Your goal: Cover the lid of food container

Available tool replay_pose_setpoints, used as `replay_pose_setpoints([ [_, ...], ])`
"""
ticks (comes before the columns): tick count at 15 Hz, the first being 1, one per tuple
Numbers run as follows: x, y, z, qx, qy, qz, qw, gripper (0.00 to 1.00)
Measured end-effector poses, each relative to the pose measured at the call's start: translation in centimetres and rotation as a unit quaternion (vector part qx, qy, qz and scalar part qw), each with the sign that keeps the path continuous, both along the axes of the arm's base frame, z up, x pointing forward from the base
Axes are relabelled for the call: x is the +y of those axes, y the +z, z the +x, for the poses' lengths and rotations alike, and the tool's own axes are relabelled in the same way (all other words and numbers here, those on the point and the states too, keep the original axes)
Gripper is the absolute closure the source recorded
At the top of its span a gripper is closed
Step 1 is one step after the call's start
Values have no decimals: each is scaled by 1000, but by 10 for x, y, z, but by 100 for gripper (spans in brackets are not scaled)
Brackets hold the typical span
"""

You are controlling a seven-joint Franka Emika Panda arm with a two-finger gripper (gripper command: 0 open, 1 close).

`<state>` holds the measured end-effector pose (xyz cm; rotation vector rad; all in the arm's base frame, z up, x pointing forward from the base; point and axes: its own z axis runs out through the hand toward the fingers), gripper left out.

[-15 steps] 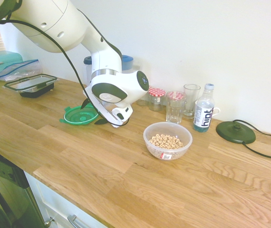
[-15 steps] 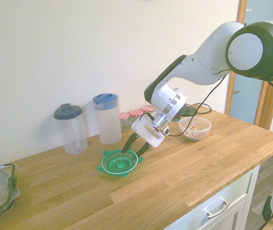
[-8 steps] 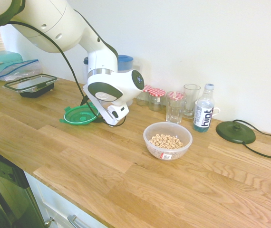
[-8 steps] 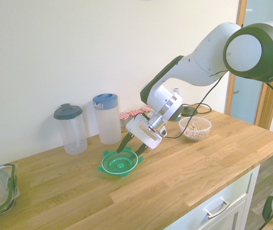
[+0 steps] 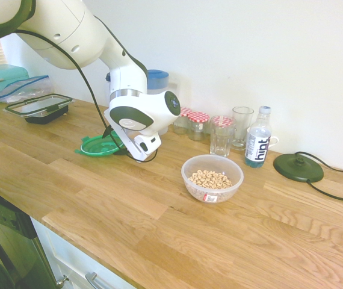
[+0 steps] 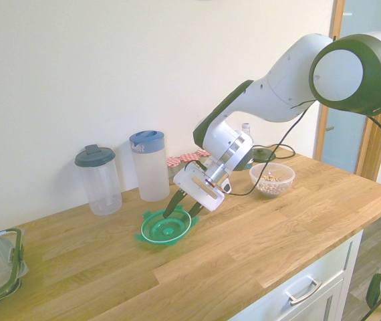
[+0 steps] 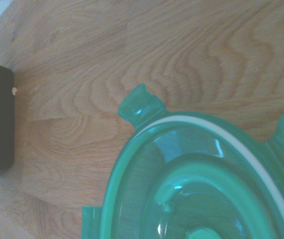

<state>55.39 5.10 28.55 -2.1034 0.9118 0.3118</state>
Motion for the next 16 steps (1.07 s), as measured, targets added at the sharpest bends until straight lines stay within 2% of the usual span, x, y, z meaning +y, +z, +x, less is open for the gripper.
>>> replay_pose_setpoints([
  [12, -5, -10, -4, 22, 9, -22, 999, 100],
  [16, -3, 3, -8, 35, 38, -29, 998, 100],
])
